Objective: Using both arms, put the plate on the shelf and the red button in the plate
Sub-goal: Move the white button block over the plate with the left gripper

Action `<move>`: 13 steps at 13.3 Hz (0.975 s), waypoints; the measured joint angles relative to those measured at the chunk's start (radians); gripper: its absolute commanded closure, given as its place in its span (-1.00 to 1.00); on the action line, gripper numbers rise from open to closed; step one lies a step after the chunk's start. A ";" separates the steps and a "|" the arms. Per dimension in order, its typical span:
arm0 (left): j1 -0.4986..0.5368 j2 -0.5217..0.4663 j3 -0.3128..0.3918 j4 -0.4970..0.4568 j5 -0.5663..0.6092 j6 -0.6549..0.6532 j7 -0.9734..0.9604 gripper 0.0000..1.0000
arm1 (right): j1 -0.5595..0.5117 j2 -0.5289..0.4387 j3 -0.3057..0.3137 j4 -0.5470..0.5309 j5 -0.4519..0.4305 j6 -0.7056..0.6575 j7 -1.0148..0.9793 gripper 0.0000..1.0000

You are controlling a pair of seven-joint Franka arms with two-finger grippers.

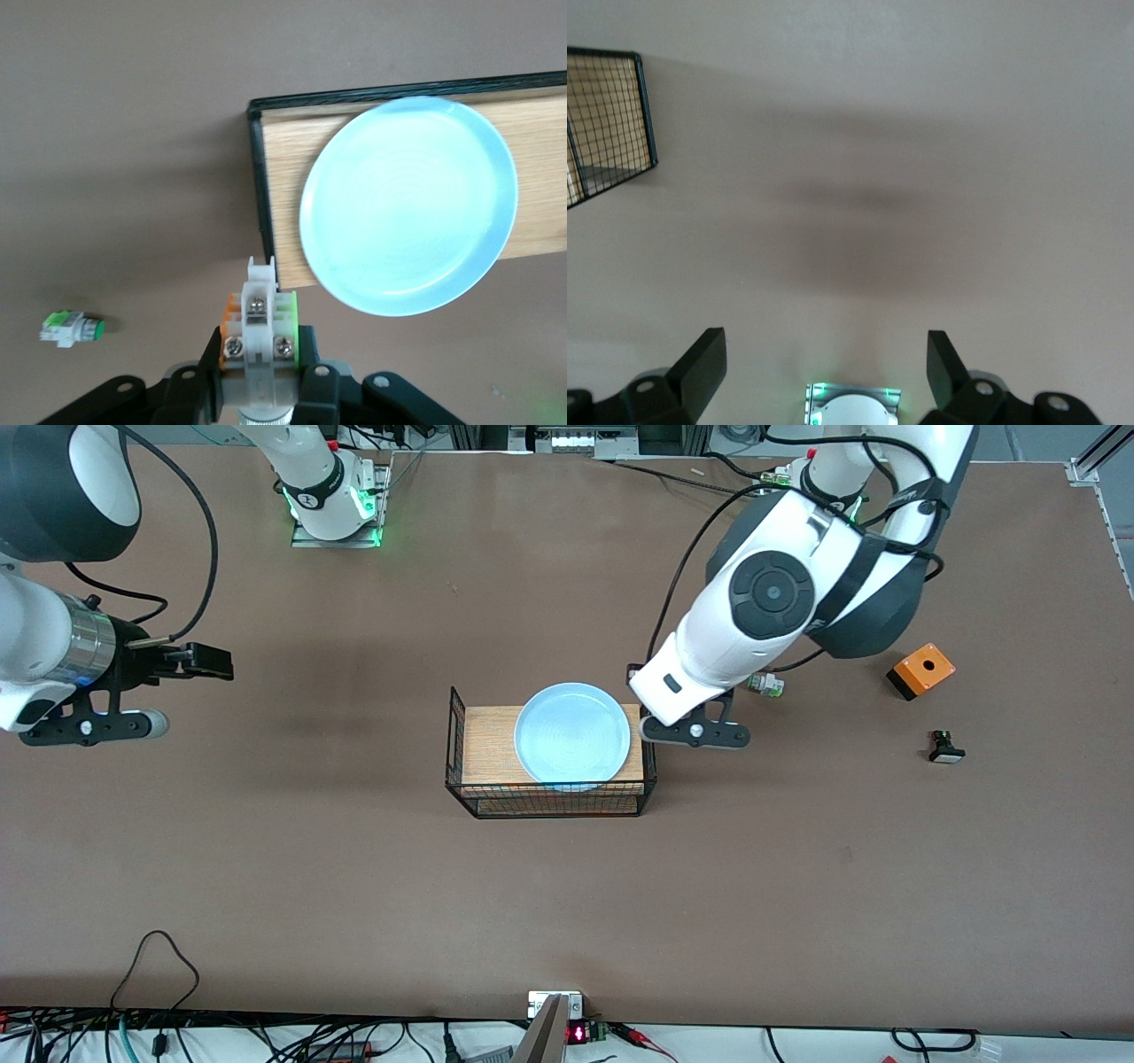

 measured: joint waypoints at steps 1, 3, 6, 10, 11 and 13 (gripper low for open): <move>-0.006 0.008 0.000 0.002 0.000 0.006 -0.008 1.00 | 0.001 -0.002 0.001 0.000 0.000 -0.017 0.000 -1.00; -0.016 0.021 0.001 0.004 0.000 0.011 -0.018 1.00 | -0.001 -0.007 0.000 0.000 0.000 -0.022 0.000 -1.00; -0.036 0.036 0.001 0.005 0.000 0.038 -0.024 1.00 | -0.003 -0.012 0.000 0.000 0.000 -0.013 0.000 -1.00; -0.061 0.055 0.001 0.005 0.000 0.060 -0.029 1.00 | -0.011 -0.080 -0.001 -0.122 -0.001 0.121 -0.003 -1.00; -0.067 0.060 0.001 0.005 0.000 0.070 -0.030 1.00 | -0.021 -0.124 -0.001 -0.193 -0.001 0.161 -0.005 -1.00; -0.077 0.069 0.001 0.005 0.000 0.091 -0.032 1.00 | -0.031 -0.201 -0.001 -0.305 -0.001 0.204 -0.010 -1.00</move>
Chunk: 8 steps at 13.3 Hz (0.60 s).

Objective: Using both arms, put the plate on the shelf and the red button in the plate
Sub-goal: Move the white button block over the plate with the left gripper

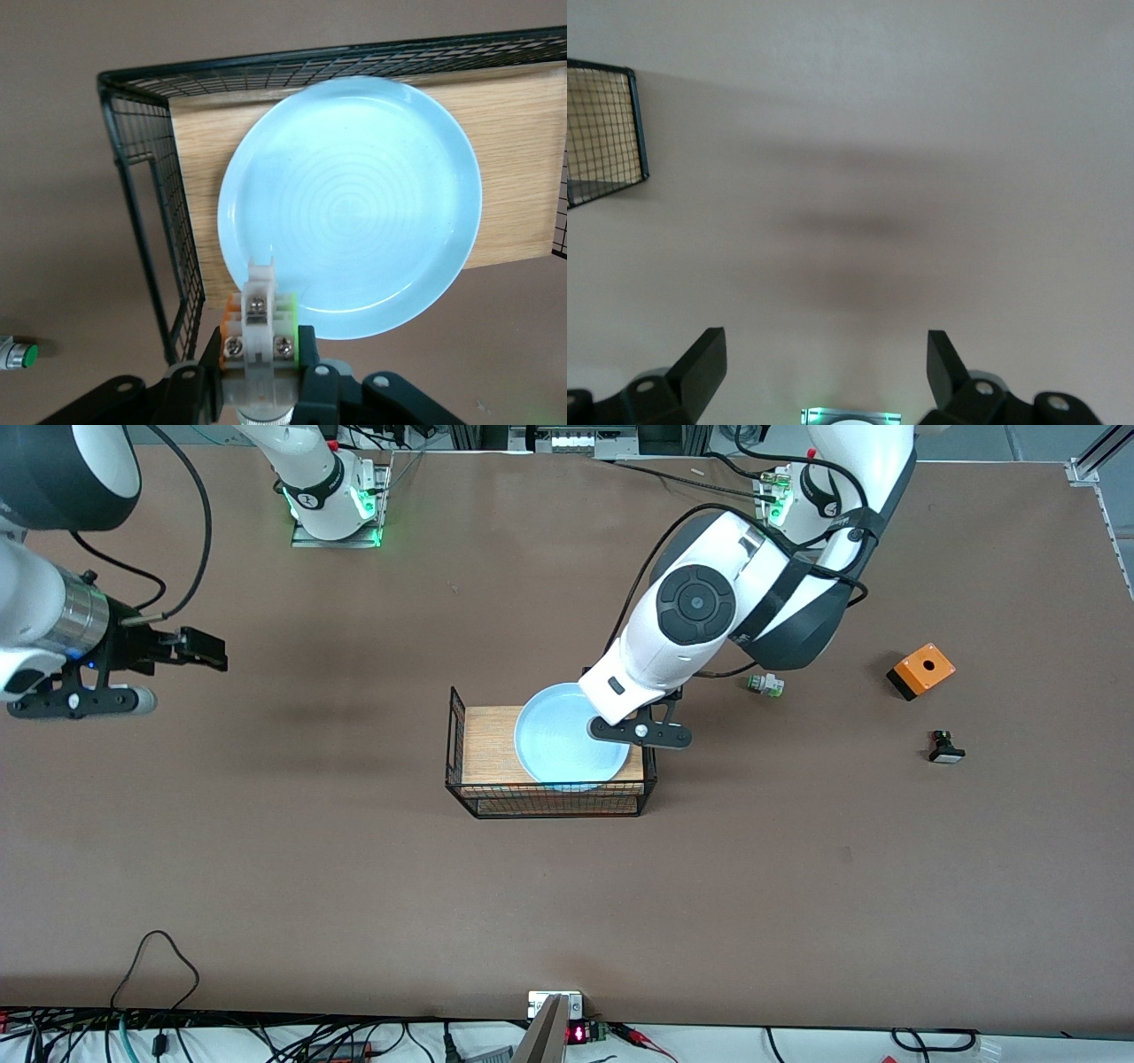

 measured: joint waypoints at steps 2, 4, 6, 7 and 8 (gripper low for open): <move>-0.008 0.012 0.000 0.000 0.000 0.028 0.000 1.00 | 0.000 -0.071 0.007 -0.095 0.000 0.017 0.000 -1.00; -0.017 0.024 0.000 0.000 0.000 0.061 -0.001 1.00 | 0.000 -0.115 0.013 -0.152 0.000 0.022 0.000 -1.00; -0.020 0.037 0.000 0.000 0.000 0.098 -0.002 1.00 | 0.004 -0.123 0.014 -0.158 0.000 0.028 0.000 -1.00; -0.020 0.044 0.002 0.000 0.000 0.114 -0.002 1.00 | 0.015 -0.125 0.015 -0.157 0.000 0.032 0.000 -1.00; -0.020 0.051 0.004 0.000 0.000 0.128 -0.002 1.00 | 0.034 -0.127 0.018 -0.152 0.000 0.036 0.000 -1.00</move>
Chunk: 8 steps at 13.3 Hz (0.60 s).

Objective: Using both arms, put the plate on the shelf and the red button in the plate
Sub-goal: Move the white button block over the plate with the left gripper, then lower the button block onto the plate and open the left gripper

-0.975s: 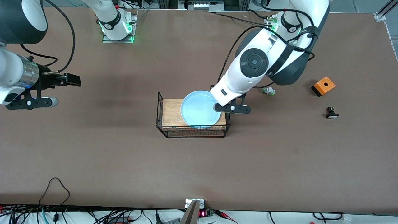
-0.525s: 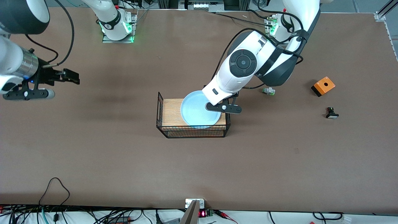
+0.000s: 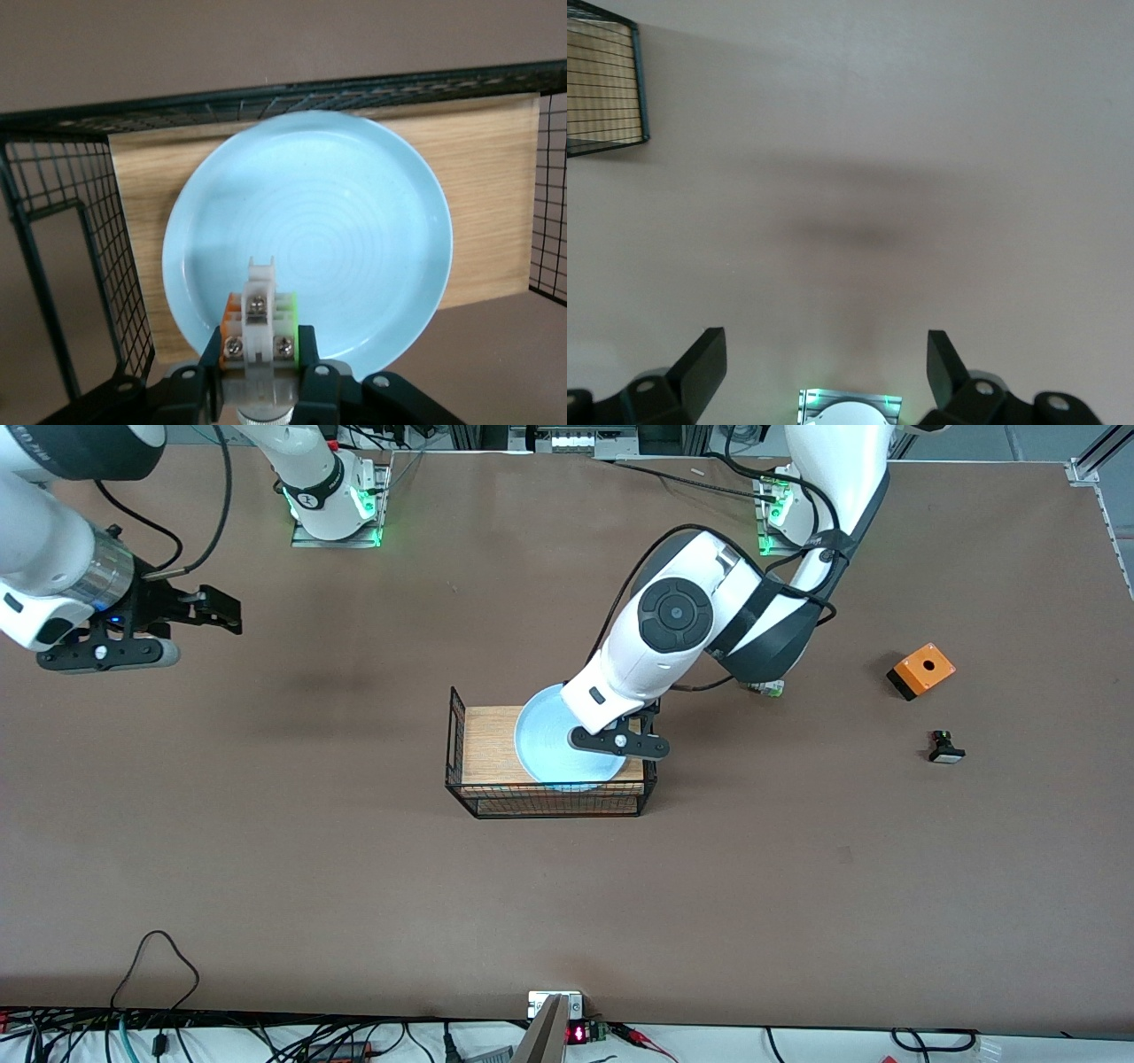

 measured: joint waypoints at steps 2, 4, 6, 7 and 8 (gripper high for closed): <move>-0.001 0.020 0.001 0.000 0.000 0.023 0.000 1.00 | 0.027 -0.004 0.004 0.015 0.000 -0.001 0.009 -1.00; -0.005 0.039 0.001 0.000 0.000 0.034 0.000 1.00 | 0.026 -0.009 -0.002 0.027 0.000 -0.030 0.011 -1.00; -0.012 0.052 0.000 0.000 0.000 0.039 0.000 1.00 | 0.021 -0.010 -0.010 0.037 0.000 -0.049 0.011 -1.00; -0.018 0.056 0.000 0.000 0.000 0.042 0.000 1.00 | 0.019 -0.009 -0.013 0.037 0.001 -0.049 0.011 -1.00; -0.025 0.060 0.000 0.000 0.000 0.048 0.000 1.00 | 0.018 -0.008 -0.014 0.037 0.002 -0.049 0.011 -1.00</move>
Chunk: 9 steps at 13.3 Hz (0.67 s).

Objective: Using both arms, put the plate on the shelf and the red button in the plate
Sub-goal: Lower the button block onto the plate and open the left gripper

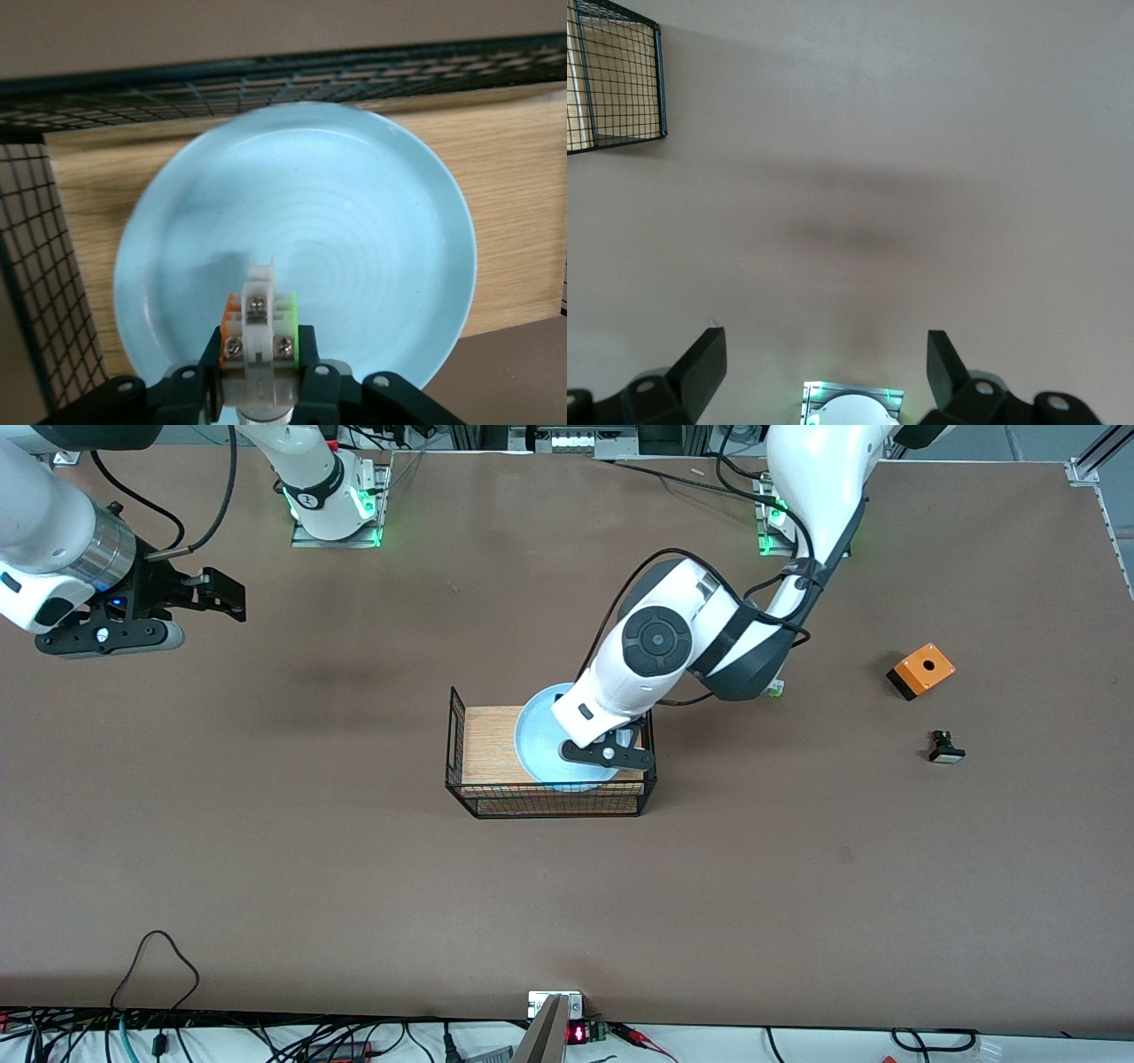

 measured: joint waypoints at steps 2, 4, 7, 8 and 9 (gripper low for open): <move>-0.013 0.009 0.000 0.000 0.000 0.019 0.000 1.00 | 0.002 0.002 0.002 0.000 0.001 0.000 0.000 -1.00; -0.025 0.014 0.000 0.000 0.000 0.026 -0.002 0.82 | 0.002 0.005 0.003 0.001 0.001 0.002 0.000 -1.00; -0.028 0.021 0.002 0.000 0.000 0.031 -0.004 -1.00 | 0.002 0.013 0.003 0.011 0.001 0.004 0.000 -1.00; -0.027 0.023 0.005 0.000 0.000 0.035 -0.003 -1.00 | 0.002 0.017 0.003 0.018 0.001 0.004 0.000 -1.00; -0.027 0.023 0.008 0.001 0.000 0.042 -0.002 -1.00 | 0.002 0.021 0.003 0.025 0.001 0.004 0.000 -1.00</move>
